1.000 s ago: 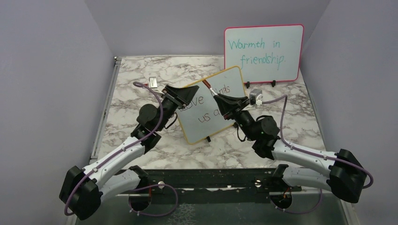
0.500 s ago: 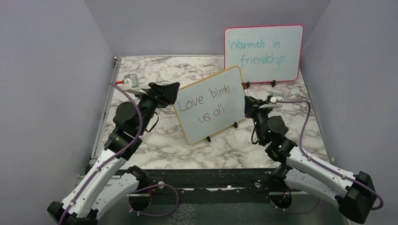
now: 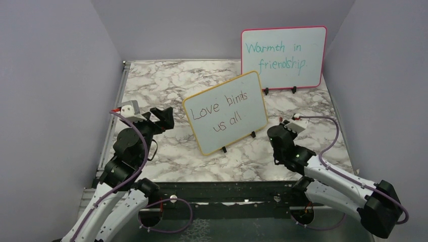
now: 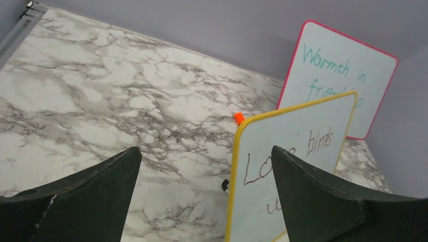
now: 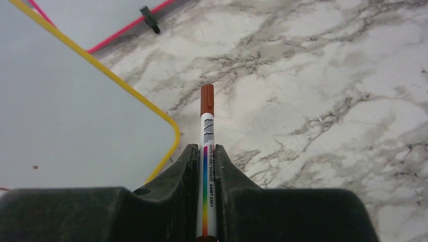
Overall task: Write a sentence on the whiteboard
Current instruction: Place the whiteboard marker at the center of the board.
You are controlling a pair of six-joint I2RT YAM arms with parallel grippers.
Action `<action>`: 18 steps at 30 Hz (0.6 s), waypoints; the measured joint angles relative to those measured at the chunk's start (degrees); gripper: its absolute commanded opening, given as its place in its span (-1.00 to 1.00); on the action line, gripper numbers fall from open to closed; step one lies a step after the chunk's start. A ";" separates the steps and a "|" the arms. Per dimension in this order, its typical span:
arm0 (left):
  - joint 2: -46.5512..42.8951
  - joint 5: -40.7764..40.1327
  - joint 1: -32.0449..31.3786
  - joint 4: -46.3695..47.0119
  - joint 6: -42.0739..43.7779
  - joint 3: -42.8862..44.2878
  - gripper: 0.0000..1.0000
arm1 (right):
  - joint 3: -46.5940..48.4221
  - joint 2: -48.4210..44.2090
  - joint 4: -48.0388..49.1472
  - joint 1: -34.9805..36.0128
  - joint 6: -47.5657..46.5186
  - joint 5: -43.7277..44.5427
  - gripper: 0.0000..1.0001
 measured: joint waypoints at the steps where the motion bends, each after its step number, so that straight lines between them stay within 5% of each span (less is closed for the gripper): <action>1: -0.52 -0.39 0.04 -0.87 0.22 -0.72 0.98 | 0.00 1.16 -1.49 -0.42 2.05 0.15 -0.99; 11: -6.49 -4.37 0.02 -4.42 1.84 -5.35 0.98 | 0.76 13.68 -9.55 -5.25 17.20 -1.88 -0.82; 18: -9.73 -6.29 0.04 -4.81 2.47 -6.01 0.98 | 1.27 19.23 -9.60 -7.65 22.95 -6.05 -0.18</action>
